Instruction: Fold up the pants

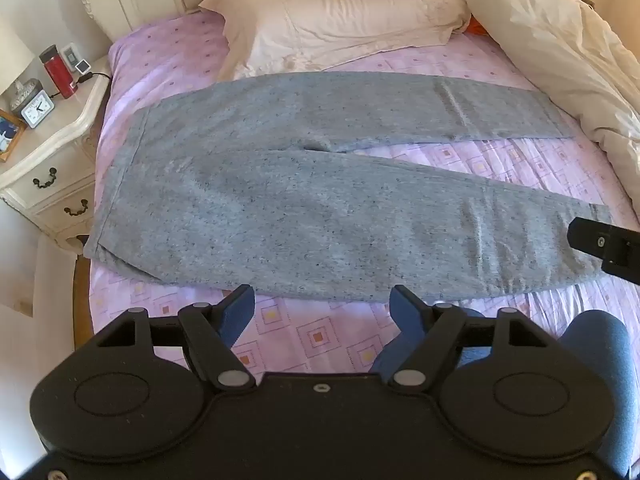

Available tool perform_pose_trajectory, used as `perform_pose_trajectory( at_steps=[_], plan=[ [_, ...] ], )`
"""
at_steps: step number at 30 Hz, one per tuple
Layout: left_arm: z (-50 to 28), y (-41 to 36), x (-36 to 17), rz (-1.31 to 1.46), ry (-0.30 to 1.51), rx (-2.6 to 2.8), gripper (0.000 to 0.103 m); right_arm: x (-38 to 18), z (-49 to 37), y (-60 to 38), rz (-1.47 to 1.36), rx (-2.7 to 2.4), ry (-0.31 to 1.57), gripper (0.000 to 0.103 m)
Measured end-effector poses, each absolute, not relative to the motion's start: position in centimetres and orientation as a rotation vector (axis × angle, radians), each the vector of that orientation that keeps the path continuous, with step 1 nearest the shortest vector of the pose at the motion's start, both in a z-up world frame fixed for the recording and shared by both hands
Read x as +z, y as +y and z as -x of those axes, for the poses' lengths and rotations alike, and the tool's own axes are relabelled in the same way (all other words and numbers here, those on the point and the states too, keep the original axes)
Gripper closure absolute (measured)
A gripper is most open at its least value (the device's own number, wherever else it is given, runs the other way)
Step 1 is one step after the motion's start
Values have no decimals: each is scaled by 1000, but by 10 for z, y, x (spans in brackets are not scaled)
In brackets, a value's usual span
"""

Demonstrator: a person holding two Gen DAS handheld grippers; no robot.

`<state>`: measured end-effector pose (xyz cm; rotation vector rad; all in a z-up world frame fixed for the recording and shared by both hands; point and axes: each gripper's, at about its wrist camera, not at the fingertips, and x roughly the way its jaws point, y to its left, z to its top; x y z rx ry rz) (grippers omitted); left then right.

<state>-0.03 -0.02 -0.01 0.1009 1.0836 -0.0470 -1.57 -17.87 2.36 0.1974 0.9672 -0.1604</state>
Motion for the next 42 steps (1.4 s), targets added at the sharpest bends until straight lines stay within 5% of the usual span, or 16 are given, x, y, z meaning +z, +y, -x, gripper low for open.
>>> perform_pose_trajectory(
  at_steps=[42],
  plan=[
    [1, 3, -5, -89, 1107, -44, 27, 17, 14, -174, -201, -156, 996, 45]
  ],
)
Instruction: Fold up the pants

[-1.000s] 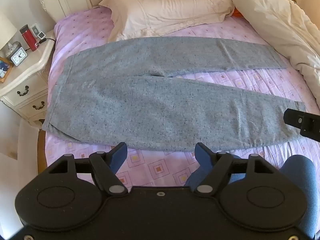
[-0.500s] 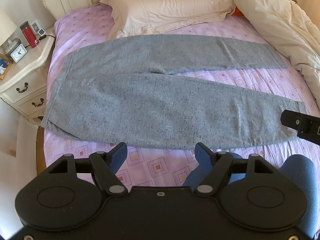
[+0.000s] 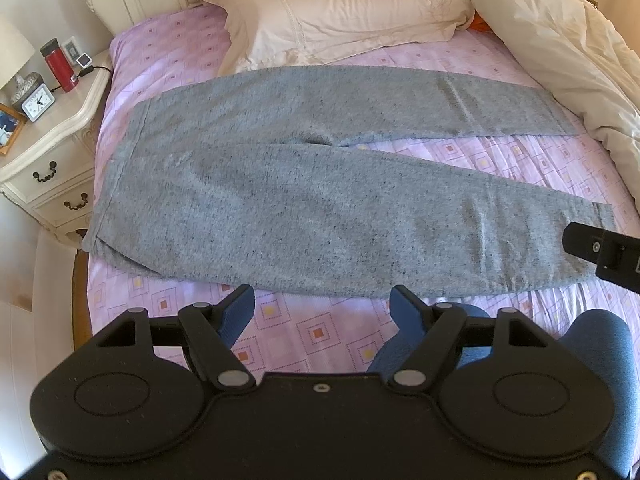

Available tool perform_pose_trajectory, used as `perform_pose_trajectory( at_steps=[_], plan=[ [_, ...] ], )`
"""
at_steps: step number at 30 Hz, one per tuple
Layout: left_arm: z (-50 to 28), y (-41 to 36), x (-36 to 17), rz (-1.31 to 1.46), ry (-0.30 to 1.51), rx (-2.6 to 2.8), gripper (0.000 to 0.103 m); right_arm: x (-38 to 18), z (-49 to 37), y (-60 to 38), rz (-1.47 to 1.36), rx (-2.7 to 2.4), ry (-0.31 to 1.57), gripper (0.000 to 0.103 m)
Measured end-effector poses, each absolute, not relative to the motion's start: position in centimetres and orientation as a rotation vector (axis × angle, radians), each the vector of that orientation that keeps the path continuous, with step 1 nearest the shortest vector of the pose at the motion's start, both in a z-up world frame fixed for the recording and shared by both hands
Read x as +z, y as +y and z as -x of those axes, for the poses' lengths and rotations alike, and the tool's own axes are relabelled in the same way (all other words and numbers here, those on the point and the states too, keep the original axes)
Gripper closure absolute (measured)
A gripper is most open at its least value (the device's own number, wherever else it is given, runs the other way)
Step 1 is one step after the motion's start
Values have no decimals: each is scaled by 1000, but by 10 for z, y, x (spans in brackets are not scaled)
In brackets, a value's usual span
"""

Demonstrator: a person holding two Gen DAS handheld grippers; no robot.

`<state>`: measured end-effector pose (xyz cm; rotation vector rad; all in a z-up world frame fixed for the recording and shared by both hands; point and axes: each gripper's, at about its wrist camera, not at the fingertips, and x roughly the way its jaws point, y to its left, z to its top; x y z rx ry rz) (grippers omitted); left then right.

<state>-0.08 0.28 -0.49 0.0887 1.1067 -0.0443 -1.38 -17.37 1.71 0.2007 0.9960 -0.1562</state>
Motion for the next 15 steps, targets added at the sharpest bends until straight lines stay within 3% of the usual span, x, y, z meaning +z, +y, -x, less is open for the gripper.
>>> perform_pose_trajectory(
  at_steps=[15],
  plan=[
    [-3, -1, -6, -92, 1118, -27, 27, 16, 12, -173, -206, -150, 1002, 45]
  ],
)
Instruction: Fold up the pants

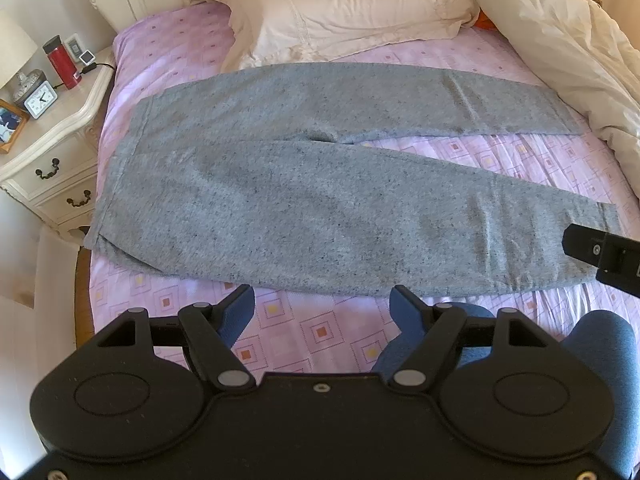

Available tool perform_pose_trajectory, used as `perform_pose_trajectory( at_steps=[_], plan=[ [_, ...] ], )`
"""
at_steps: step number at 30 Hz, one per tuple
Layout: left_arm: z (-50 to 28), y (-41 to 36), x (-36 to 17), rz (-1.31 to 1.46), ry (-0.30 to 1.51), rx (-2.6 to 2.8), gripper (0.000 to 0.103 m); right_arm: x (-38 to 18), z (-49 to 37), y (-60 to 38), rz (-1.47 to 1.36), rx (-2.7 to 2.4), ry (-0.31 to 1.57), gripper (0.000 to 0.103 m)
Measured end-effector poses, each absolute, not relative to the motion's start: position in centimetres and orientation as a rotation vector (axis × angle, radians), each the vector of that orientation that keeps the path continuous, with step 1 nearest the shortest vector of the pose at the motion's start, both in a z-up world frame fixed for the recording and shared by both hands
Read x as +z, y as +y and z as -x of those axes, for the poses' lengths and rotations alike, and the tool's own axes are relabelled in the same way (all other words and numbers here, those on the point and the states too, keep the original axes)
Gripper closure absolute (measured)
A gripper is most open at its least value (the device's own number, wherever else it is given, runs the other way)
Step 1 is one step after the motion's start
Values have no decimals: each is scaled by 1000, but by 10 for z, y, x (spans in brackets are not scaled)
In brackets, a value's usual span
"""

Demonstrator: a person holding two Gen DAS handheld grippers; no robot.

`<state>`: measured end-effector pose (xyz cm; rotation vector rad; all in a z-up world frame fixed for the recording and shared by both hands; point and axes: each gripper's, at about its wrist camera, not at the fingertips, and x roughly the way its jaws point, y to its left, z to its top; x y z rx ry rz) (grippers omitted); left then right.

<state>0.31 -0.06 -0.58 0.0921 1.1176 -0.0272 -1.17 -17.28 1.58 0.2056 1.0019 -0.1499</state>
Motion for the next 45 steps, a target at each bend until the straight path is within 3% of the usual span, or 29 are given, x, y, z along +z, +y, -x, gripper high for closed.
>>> perform_pose_trajectory(
  at_steps=[25, 30, 45],
  plan=[
    [-3, -20, 2, -146, 1077, -40, 27, 9, 26, -218, -273, -163, 943, 47],
    [-3, -31, 5, -155, 1068, -24, 27, -5, 27, -247, -330, -162, 941, 56],
    [-20, -40, -7, -164, 1071, 92, 28, -62, 16, -287, -440, -198, 1052, 59]
  ],
)
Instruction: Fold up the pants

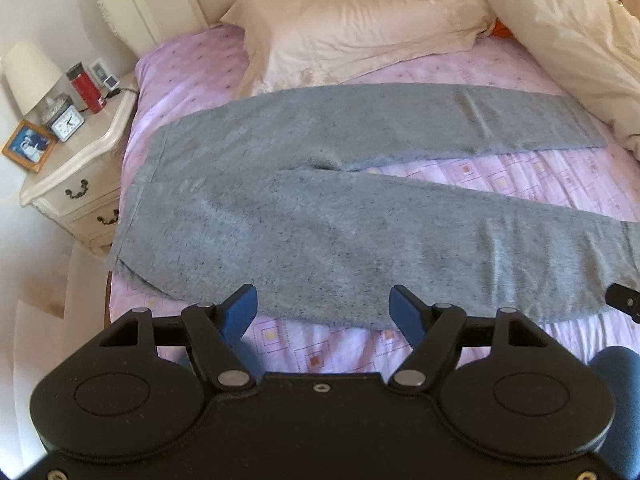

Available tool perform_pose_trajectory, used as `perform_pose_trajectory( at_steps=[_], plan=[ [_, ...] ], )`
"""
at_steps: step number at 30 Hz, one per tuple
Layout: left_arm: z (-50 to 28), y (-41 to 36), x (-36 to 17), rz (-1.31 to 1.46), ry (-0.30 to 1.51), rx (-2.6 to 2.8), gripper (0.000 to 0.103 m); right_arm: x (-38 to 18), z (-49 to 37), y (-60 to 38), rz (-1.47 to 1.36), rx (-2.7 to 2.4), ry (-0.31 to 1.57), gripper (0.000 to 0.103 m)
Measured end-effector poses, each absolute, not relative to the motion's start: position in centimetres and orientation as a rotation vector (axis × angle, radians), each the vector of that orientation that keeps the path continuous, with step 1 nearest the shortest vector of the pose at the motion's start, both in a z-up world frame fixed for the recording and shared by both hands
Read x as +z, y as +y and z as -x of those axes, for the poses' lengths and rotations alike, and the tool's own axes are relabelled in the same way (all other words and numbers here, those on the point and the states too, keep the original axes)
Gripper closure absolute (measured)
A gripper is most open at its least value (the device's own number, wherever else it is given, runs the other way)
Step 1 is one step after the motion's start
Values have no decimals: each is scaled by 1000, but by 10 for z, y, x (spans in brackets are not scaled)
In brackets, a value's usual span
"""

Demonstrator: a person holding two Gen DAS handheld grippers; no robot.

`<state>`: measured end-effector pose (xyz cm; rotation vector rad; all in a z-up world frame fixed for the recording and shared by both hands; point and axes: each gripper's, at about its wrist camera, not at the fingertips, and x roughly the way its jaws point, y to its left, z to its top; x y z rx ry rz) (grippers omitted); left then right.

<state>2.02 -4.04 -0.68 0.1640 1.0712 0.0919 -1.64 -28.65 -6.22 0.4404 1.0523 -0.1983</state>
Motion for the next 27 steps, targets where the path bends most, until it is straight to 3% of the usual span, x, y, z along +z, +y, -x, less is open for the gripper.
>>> perform_pose_trajectory(
  at_steps=[6, 9, 12, 21, 27],
  plan=[
    [-27, -26, -30, -198, 1098, 92, 28, -77, 10, -282, -457, -250, 1089, 59],
    [-34, -15, -41, -189, 1115, 103, 35, -79, -4, -277, -434, -219, 1108, 59],
    [-42, -2, -46, -158, 1110, 98, 36, -81, -27, -271, -404, -204, 1097, 59],
    [-115, 25, -56, -137, 1123, 109, 36, -97, -140, -279, -477, -160, 1142, 59],
    [-180, 34, -72, -139, 1145, 97, 36, -112, -235, -279, -309, -19, 1072, 59]
  ],
)
